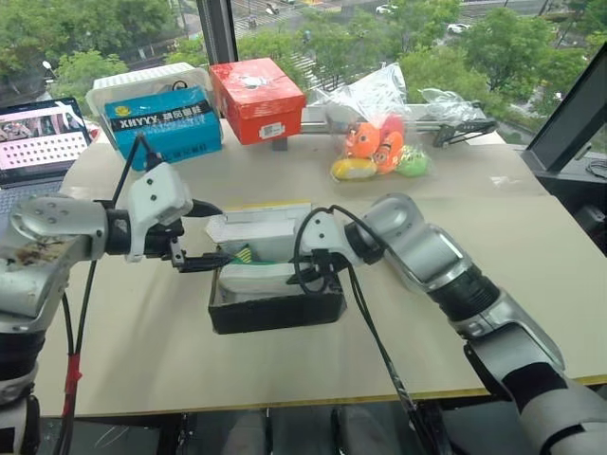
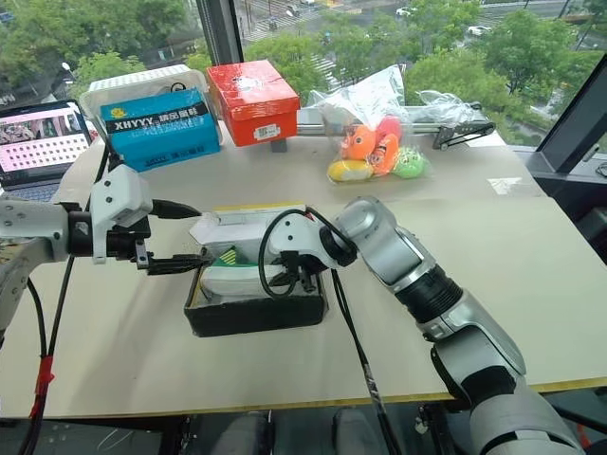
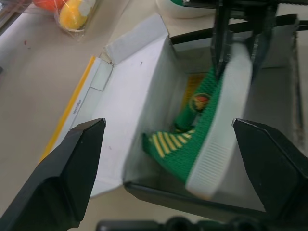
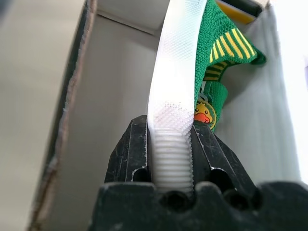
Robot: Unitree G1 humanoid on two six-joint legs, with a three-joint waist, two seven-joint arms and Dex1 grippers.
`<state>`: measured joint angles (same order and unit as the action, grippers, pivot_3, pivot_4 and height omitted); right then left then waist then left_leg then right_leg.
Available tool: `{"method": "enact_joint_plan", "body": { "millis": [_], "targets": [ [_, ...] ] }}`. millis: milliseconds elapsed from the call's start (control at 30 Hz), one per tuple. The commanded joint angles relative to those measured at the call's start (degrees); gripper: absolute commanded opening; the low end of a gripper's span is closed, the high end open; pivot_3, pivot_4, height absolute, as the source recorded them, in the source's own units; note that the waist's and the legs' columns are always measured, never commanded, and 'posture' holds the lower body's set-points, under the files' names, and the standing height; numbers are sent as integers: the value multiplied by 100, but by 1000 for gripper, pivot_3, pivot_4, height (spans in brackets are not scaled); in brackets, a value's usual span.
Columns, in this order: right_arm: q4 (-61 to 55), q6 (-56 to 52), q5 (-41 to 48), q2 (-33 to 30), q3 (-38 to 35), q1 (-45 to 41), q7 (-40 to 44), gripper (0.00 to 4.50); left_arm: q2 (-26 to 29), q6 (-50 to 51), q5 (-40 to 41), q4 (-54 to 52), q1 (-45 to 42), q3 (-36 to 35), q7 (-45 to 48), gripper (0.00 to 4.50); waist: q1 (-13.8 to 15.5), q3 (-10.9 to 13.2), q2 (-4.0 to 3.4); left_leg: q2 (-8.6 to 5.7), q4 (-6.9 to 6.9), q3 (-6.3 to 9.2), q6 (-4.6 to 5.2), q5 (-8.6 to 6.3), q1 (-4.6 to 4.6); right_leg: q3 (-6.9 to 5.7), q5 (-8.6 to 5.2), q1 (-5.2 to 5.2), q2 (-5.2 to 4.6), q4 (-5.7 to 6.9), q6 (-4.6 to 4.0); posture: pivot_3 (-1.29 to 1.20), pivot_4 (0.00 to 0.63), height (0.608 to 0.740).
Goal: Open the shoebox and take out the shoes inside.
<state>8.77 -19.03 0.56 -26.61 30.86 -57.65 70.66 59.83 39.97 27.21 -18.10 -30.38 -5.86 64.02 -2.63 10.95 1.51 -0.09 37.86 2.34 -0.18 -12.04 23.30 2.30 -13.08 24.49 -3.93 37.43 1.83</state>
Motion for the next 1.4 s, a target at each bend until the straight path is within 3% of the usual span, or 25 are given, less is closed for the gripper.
{"method": "enact_joint_plan", "body": {
  "millis": [33, 400, 567, 633, 700, 933, 1133, 1400],
  "targets": [
    [291, 645, -233, 54, -199, -214, -184, 583, 218, 66, 178, -234, 97, -435, 0, 4500, 2, 0, 0, -1, 0, 0, 0, 0, 0, 0, 0, 0, 0, -1, 0, 0, 150, 740],
    [1184, 1057, -120, 606, -645, -635, -460, 576, 366, 165, 377, -502, 599, -781, -95, 4500, -5, 0, -1, 2, 0, 0, -1, 0, -2, 4, 1, 2, 2, 6, -2, 0, 150, 740],
    [1369, 621, 233, 858, -1064, -760, -441, 574, 344, 116, 379, -467, 590, -758, -173, 4500, 1, 0, 0, 1, 0, 1, -1, 0, 0, 4, 1, 2, 1, 6, -2, 0, 150, 740],
    [1273, -50, 661, 969, -1371, -818, -353, 574, 336, 80, 365, -436, 580, -732, -190, 4500, 3, 0, 0, 1, 0, 0, -1, 0, -1, 4, 1, 2, 1, 6, -2, 0, 150, 740],
    [1436, 187, 446, 905, -1334, -843, -454, 574, 333, 30, 335, -403, 578, -699, -202, 4500, 7, 0, -1, 1, -1, 1, -1, 0, 0, 3, 1, 2, 1, 7, -2, 0, 150, 740],
    [1302, -691, 1046, 973, -1912, -953, -454, 571, 293, -65, 298, -310, 481, -572, -224, 4500, 1, 0, -1, 1, -1, 1, -1, 0, 0, 4, 1, 3, 2, 7, -2, 0, 150, 740],
    [1423, -622, 909, 86, -2286, -1581, -504, 571, 295, -106, 312, -266, 426, -484, -200, 4500, 21, 2, -3, -1, -1, -1, -1, 0, 5, 4, 1, 12, -1, 9, -2, 0, 150, 740],
    [1405, -446, -84, -1655, -1908, -1478, -294, 570, 138, -255, 234, -52, 143, -114, -154, 4500, 26, 2, -2, -3, -5, -8, -1, 0, 11, 0, 2, 3, -5, -21, -1, 0, 150, 740]
  ]
}}
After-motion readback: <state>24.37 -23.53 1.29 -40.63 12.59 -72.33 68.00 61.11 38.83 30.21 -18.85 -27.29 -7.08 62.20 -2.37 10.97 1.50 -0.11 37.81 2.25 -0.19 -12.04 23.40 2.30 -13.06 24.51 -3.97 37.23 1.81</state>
